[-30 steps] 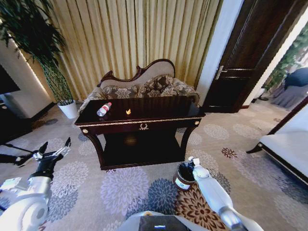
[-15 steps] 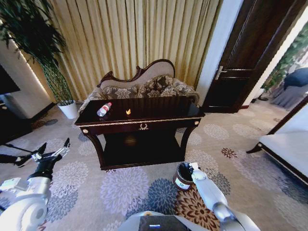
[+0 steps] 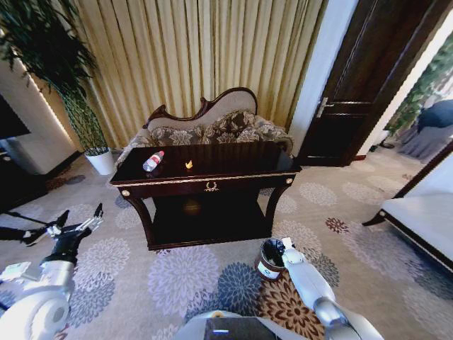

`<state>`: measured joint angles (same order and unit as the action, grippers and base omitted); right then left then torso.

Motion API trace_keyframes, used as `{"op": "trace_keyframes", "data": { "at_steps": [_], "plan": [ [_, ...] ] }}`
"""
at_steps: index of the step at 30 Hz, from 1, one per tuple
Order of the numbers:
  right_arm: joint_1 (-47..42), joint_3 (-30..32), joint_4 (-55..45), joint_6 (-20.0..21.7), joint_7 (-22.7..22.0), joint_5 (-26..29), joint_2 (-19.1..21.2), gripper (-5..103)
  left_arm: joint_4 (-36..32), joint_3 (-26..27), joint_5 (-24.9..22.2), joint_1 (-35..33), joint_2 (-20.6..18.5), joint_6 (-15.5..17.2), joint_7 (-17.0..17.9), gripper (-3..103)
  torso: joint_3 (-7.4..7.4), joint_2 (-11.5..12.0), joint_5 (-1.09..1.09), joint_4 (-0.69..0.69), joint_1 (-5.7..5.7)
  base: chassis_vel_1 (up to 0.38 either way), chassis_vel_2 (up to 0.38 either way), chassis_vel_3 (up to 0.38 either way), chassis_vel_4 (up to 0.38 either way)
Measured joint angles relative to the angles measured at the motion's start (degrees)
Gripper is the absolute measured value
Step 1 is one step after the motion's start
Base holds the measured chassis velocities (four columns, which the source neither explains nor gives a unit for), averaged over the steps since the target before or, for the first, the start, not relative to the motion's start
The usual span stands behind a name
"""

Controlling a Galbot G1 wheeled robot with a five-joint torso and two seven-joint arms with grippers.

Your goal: Move to the front of the table and place the trash on the table into the trash bin.

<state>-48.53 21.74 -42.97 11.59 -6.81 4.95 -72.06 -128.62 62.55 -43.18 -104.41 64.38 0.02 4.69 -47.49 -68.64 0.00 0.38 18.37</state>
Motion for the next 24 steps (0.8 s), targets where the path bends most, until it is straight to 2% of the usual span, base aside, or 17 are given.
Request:
{"op": "trace_keyframes", "data": {
  "at_steps": [2, 3, 5, 6, 7, 8, 11, 13, 14, 16, 19, 22, 24],
  "plan": [
    [-1.61, -0.17, -5.58, -0.47, -0.01, 5.59, 0.65, 78, -0.06, 0.00, -0.01, 0.14, -0.02, -0.01, -0.01, 100, 0.00, 0.00, -0.01, 0.00, 0.00, 0.000, 0.000, 0.000, 0.000],
    [-1.61, -0.17, -5.58, -0.47, -0.01, 5.59, 0.65, 78, -0.06, 0.00, -0.01, 0.14, -0.02, -0.01, -0.01, 100, 0.00, 0.00, -0.01, 0.00, 0.00, 0.000, 0.000, 0.000, 0.000],
    [-4.04, -0.29, -16.13, -0.94, -0.02, 13.69, 1.72, 88, -0.15, -0.12, -0.02, 0.38, -0.05, 0.06, 0.00, 100, 0.00, 0.00, 0.01, 0.01, 0.00, 0.000, 0.000, 0.000, 0.000],
    [-5.08, -0.24, -21.67, -2.50, -0.02, 15.73, 2.09, 93, -0.22, -0.28, -0.02, 0.51, -0.04, 0.16, 0.01, 100, 0.01, 0.00, 0.00, -0.01, 0.00, 0.000, 0.000, 0.000, 0.000],
    [-5.08, -0.24, -21.67, -2.50, -0.02, 15.73, 2.09, 93, -0.22, -0.28, -0.02, 0.51, -0.04, 0.16, 0.01, 100, 0.01, 0.00, 0.00, -0.01, 0.00, 0.000, 0.000, 0.000, 0.000],
    [-6.14, -0.10, -26.46, -3.53, -0.02, 16.57, 2.65, 97, -0.26, -0.36, 0.00, 0.51, -0.03, 0.21, 0.03, 100, 0.01, 0.00, -0.01, -0.03, 0.00, 0.000, 0.000, 0.000, 0.000],
    [-8.32, 0.10, -35.14, -3.63, -0.02, 19.22, 4.01, 99, -0.28, -0.43, 0.03, 0.54, 0.01, 0.29, 0.06, 100, 0.01, 0.00, 0.02, -0.01, 0.00, 0.000, 0.000, 0.000, 0.000],
    [-11.16, 0.26, -46.61, -1.15, -0.03, 23.39, 5.60, 100, -0.24, -0.45, 0.06, 0.61, 0.00, 0.33, 0.06, 100, 0.00, 0.00, 0.02, 0.01, 0.00, 0.000, 0.000, 0.000, 0.000],
    [-11.16, 0.26, -46.61, -1.15, -0.03, 23.39, 5.60, 100, -0.24, -0.45, 0.06, 0.61, 0.00, 0.33, 0.06, 100, 0.00, 0.00, 0.02, 0.01, 0.00, 0.000, 0.000, 0.000, 0.000],
    [-13.80, -0.01, -57.14, 1.71, -0.02, 26.91, 6.65, 100, -0.19, -0.48, 0.07, 0.81, -0.02, 0.43, 0.09, 100, 0.01, -0.01, 0.01, -0.01, 0.00, 0.000, 0.000, 0.000, 0.000],
    [-14.71, -0.24, -60.60, 2.72, -0.04, 27.51, 6.90, 100, -0.21, -0.51, 0.09, 0.91, 0.02, 0.46, 0.12, 100, 0.01, -0.01, 0.00, 0.00, 0.00, 0.000, 0.000, 0.000, 0.000],
    [-17.46, -1.82, -72.89, 5.36, -0.02, 28.79, 7.25, 100, -1.21, -0.54, 0.64, 0.90, 0.38, 0.60, 0.19, 100, 0.01, -0.01, 0.01, 0.00, 0.00, 0.000, 0.000, 0.000, 0.000],
    [-17.62, -2.07, -74.34, 5.41, -0.02, 28.85, 7.29, 100, -1.51, -0.48, 0.75, 0.89, 0.42, 0.66, 0.23, 100, 0.01, -0.01, 0.01, -0.01, 0.00, 0.000, 0.000, 0.000, 0.000]
  ]
}}
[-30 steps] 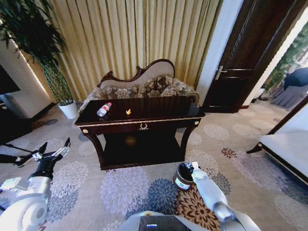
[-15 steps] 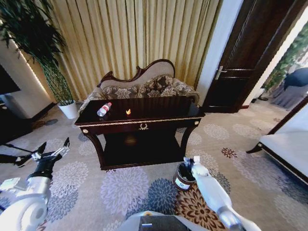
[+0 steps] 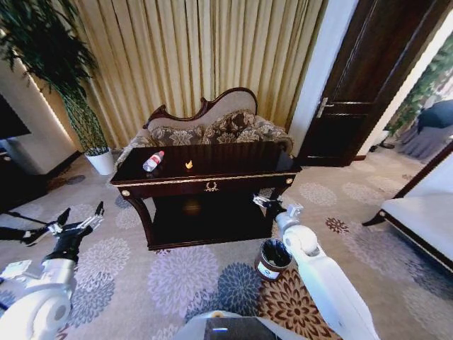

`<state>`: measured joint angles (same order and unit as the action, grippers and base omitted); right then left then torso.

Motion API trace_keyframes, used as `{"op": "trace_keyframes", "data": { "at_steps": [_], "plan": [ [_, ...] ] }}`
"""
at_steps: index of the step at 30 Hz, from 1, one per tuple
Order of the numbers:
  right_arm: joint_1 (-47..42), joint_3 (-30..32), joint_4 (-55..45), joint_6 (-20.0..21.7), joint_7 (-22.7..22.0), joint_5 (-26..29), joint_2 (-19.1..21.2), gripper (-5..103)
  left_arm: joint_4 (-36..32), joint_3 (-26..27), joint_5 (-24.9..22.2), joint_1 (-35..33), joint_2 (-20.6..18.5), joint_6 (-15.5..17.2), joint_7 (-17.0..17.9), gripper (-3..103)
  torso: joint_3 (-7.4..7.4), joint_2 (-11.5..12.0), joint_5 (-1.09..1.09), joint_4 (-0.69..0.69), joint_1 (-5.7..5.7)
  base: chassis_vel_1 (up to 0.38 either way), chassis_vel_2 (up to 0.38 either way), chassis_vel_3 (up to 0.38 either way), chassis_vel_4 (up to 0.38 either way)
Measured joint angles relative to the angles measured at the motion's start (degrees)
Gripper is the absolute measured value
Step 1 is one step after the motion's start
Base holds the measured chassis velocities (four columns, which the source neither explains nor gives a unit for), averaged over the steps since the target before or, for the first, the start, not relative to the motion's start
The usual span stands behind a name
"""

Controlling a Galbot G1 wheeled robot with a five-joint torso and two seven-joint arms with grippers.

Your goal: Move to the front of the table and place the trash on the table into the trash bin.

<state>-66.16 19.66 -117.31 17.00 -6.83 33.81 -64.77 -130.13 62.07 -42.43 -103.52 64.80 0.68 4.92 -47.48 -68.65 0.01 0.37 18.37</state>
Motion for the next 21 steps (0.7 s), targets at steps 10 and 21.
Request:
{"op": "trace_keyframes", "data": {
  "at_steps": [10, 21],
  "plan": [
    [-0.26, -0.04, -2.77, -2.12, 0.01, 0.04, 2.23, 100, -0.76, -0.32, 0.45, 0.47, 0.22, 1.18, 0.15, 100, -0.01, 0.01, -0.02, 0.01, 0.00, 0.000, 0.000, 0.000, 0.000],
    [-1.54, -1.05, -1.80, -2.87, 0.03, -2.29, 1.52, 100, -0.61, -1.74, 1.49, 1.05, 0.30, 1.39, 0.24, 100, 0.00, 0.00, -0.01, 0.00, -0.01, -0.026, 0.034, 0.033, -0.028]
  ]
}}
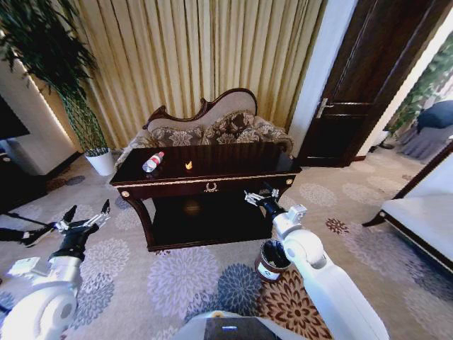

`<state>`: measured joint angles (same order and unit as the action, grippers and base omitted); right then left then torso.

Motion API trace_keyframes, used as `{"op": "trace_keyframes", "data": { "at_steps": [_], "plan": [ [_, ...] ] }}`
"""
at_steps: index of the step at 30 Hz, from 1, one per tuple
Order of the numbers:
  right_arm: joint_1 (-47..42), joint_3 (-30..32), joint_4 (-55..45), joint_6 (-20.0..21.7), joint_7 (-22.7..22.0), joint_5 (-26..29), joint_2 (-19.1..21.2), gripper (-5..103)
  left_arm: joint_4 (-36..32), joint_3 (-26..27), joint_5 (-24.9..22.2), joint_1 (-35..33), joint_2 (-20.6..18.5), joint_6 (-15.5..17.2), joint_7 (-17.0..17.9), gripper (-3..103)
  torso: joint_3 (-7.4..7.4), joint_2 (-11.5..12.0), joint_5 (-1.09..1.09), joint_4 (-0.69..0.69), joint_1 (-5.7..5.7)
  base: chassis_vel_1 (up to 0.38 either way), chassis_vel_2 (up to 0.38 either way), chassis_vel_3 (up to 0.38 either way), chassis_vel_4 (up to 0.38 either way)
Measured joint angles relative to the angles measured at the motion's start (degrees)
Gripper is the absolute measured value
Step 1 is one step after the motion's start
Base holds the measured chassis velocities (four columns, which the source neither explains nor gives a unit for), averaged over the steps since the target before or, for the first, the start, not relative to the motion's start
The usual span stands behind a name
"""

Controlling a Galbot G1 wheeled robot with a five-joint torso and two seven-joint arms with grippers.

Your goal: Move to the front of the table and place the trash on the table into the trash bin.

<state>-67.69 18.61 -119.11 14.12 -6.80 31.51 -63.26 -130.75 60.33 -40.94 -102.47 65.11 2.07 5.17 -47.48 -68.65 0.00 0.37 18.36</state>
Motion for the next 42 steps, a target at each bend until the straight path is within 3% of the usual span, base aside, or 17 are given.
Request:
{"op": "trace_keyframes", "data": {
  "at_steps": [33, 42],
  "plan": [
    [-1.23, -2.61, -0.88, -0.16, 0.00, -2.53, 0.04, 100, 0.71, -0.79, 0.17, 1.06, -0.33, 0.21, 0.03, 100, -0.01, 0.01, 0.00, 0.00, 0.01, -0.127, 0.134, 0.132, -0.133],
    [-2.66, -6.98, -0.64, -0.17, 0.00, -8.50, -0.58, 100, 1.25, -1.66, 0.19, 1.22, 0.35, 0.20, 0.03, 100, -0.02, 0.02, 0.01, 0.01, 0.04, -0.087, 0.096, 0.084, -0.078]
  ]
}}
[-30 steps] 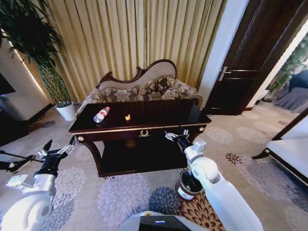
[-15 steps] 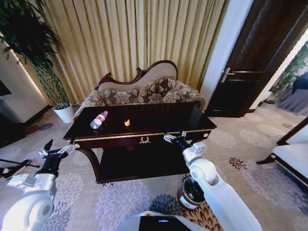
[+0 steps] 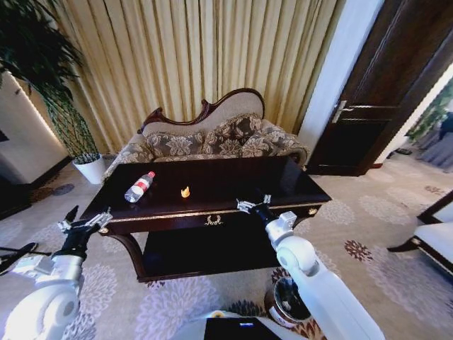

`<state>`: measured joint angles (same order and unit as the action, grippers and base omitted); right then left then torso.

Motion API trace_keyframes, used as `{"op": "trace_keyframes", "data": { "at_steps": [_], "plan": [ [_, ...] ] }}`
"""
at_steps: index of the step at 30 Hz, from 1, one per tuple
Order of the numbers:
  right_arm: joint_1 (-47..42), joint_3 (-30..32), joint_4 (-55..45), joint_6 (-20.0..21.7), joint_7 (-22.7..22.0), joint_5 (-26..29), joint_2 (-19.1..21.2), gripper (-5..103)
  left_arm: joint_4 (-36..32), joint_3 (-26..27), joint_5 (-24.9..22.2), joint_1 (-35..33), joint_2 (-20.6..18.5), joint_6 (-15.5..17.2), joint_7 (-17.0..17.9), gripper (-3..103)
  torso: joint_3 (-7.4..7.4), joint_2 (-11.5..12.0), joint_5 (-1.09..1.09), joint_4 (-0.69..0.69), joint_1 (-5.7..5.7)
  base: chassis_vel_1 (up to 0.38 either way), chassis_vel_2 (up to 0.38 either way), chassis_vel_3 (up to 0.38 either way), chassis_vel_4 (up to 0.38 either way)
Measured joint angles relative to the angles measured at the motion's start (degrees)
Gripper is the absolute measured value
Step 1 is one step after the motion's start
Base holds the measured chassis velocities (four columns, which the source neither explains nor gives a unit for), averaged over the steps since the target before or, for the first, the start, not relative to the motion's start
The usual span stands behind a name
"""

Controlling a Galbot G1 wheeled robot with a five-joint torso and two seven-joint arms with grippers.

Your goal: Move to the front of the table and place the trash on the table into the trash bin.

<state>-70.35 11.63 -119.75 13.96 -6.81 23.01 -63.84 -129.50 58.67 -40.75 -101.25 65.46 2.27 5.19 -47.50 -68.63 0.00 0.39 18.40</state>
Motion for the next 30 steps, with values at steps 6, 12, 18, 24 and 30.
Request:
{"op": "trace_keyframes", "data": {
  "at_steps": [6, 12, 18, 24, 30],
  "plan": [
    [2.22, -3.86, 0.67, 1.76, 0.00, 0.59, -1.23, 100, -0.37, 0.34, 0.08, -0.53, 0.18, -0.01, 0.00, 100, 0.03, -0.03, 0.00, -0.02, -0.06, 0.000, 0.000, 0.000, 0.000],
    [6.03, -7.33, 0.91, 2.97, 0.00, 3.93, -0.39, 100, -1.46, 1.61, -0.04, -1.28, -0.07, 0.60, 0.00, 100, 0.01, -0.01, 0.00, -0.02, -0.03, 0.000, 0.000, 0.000, 0.000],
    [8.01, -9.65, 2.02, 2.93, 0.00, 5.12, 0.92, 100, -2.36, 1.63, -0.04, -1.81, 0.90, 1.26, 0.26, 100, 0.01, -0.01, 0.00, -0.02, -0.03, 0.000, 0.000, 0.000, 0.000],
    [8.49, -10.74, 2.43, 2.74, 0.00, 5.21, 0.68, 100, -3.08, -0.06, 0.96, -1.37, 2.39, 1.82, -0.04, 100, 0.01, -0.01, 0.00, -0.01, -0.03, 0.000, 0.000, 0.000, 0.000],
    [8.36, -10.73, 2.63, 2.67, 0.00, 5.18, 0.35, 100, -3.78, -0.28, 2.26, -1.07, 2.58, 4.03, -0.55, 100, 0.02, -0.01, 0.00, -0.01, -0.03, 0.000, 0.000, 0.000, 0.000]
  ]
}}
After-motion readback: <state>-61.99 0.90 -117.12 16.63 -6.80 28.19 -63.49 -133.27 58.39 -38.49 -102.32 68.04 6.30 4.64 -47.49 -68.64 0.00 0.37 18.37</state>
